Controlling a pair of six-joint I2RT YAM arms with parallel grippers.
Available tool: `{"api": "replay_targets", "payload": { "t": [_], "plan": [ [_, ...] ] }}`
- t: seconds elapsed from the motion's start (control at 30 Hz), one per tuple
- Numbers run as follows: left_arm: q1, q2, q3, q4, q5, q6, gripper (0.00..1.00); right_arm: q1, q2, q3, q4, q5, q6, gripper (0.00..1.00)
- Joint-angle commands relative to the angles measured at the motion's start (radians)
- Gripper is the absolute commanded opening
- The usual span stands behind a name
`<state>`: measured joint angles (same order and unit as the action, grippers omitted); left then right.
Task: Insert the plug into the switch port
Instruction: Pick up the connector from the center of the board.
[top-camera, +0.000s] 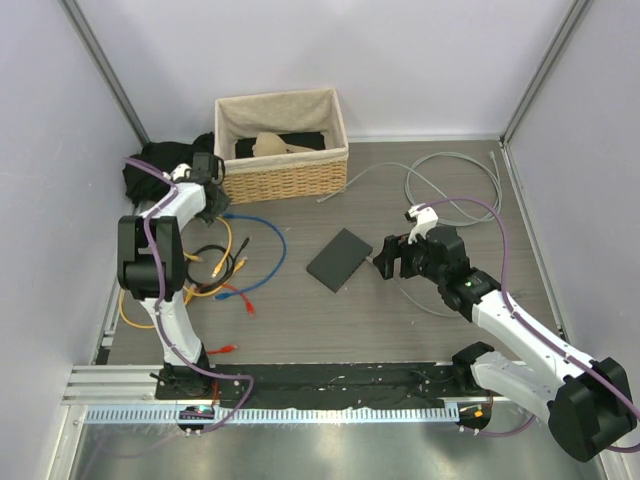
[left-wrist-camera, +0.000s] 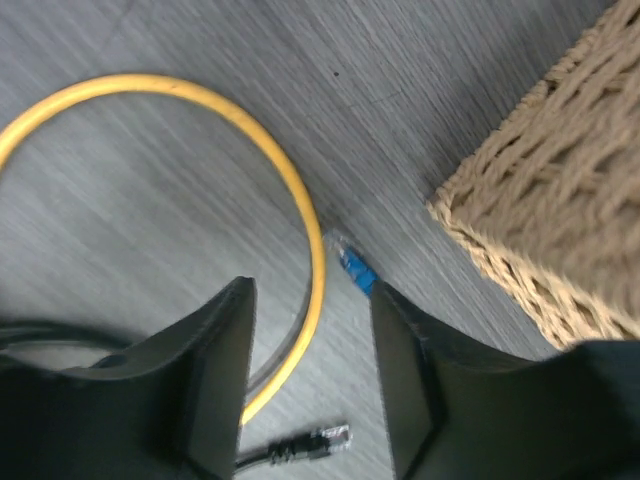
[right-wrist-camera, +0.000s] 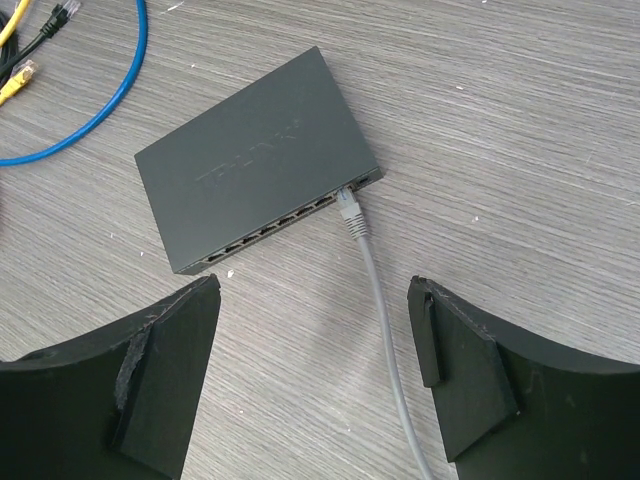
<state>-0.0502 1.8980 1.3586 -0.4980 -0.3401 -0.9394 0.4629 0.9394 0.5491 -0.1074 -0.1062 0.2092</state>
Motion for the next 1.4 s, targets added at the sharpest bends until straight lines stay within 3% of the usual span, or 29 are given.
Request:
{"api": "replay_targets", "payload": {
  "t": [0.0, 0.43, 0.67, 1.1, 1.37],
  "plan": [
    [0.016, 0.056, 0.076, -0.004, 0.049, -0.018, 0.51, 0.006, -0.017, 0.005, 0.011, -0.003, 0.004, 0.84],
    [0.032, 0.144, 0.103, -0.043, 0.085, -0.018, 0.35, 0.005, -0.001, 0.002, 0.011, -0.007, 0.001, 0.84],
    [0.035, 0.095, 0.034, -0.027, 0.113, 0.004, 0.25, 0.006, -0.004, 0.015, 0.015, -0.041, -0.004, 0.84],
    [0.036, -0.056, -0.159, -0.022, 0.177, 0.067, 0.29, 0.008, 0.001, 0.022, 0.021, -0.075, -0.002, 0.84],
    [0.036, -0.099, -0.076, -0.037, 0.159, 0.034, 0.39, 0.008, -0.008, 0.015, 0.023, -0.079, -0.002, 0.84]
  ]
}}
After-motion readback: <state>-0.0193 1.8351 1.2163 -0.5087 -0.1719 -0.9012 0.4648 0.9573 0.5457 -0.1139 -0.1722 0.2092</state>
